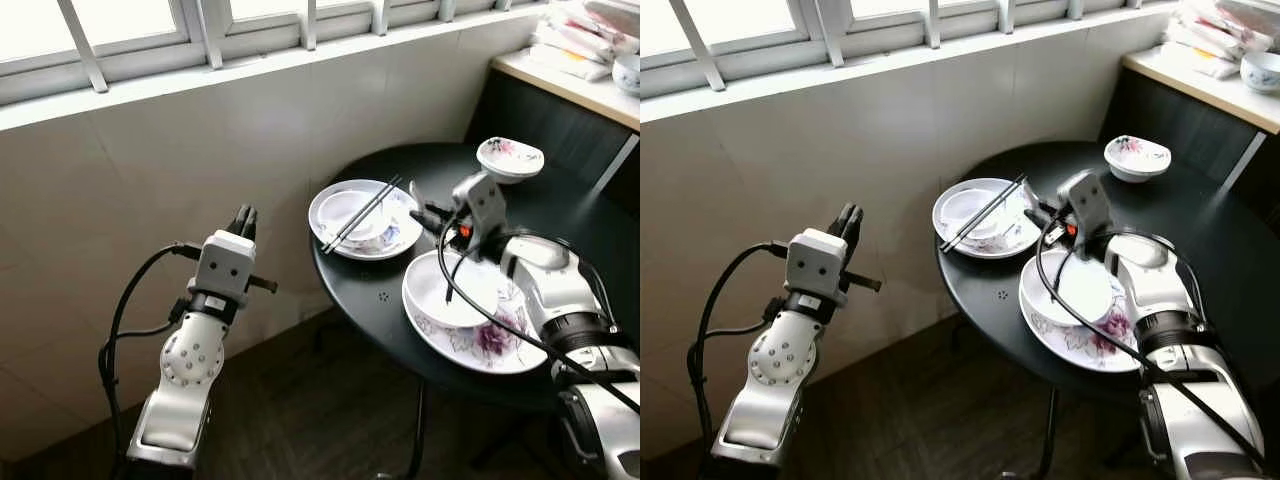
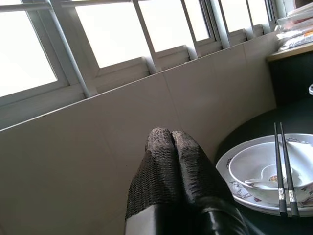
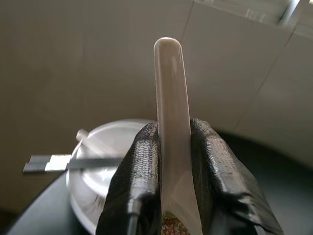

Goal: Kitchen organization

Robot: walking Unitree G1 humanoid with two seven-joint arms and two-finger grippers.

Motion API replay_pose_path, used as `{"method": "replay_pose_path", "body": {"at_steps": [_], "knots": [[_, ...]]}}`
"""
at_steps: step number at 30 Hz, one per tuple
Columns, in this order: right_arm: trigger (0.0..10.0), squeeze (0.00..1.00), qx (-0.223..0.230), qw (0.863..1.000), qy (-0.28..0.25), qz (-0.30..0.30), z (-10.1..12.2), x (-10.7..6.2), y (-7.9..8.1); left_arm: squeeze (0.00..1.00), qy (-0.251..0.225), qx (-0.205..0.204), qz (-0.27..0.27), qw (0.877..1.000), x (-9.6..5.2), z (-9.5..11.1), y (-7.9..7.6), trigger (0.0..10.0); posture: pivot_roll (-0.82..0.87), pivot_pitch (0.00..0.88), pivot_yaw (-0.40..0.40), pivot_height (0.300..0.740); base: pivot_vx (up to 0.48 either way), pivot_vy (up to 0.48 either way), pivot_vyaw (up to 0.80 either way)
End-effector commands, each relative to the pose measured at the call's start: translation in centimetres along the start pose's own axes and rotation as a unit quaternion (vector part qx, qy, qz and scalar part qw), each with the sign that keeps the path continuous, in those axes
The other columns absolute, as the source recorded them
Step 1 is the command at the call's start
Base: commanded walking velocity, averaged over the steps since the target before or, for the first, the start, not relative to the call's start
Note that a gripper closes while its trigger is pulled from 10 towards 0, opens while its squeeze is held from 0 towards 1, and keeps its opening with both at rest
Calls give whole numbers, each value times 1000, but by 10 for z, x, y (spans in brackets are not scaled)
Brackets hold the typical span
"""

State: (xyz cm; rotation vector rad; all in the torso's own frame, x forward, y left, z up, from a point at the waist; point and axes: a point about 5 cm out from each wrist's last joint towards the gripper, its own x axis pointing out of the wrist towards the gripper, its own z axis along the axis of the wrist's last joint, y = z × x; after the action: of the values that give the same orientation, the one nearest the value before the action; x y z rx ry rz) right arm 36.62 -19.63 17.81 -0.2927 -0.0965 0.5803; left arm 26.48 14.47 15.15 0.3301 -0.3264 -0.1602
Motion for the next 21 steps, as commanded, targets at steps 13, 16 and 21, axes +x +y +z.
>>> {"method": "replay_pose_path", "body": {"at_steps": [13,16,21], "knots": [[0,0,-127,980,-138,-67,33,-4,76,0,26,2,27,999,0,-7,9,10000,-48,1,-20,740,0,0,554],[0,0,-132,978,-145,-66,35,-8,86,0,29,3,30,999,0,-8,10,10000,-46,5,-20,740,0,0,800],[0,0,-142,976,-147,-70,35,-13,95,0,34,0,32,999,0,-8,10,10000,-48,5,-21,740,0,0,800]]}}
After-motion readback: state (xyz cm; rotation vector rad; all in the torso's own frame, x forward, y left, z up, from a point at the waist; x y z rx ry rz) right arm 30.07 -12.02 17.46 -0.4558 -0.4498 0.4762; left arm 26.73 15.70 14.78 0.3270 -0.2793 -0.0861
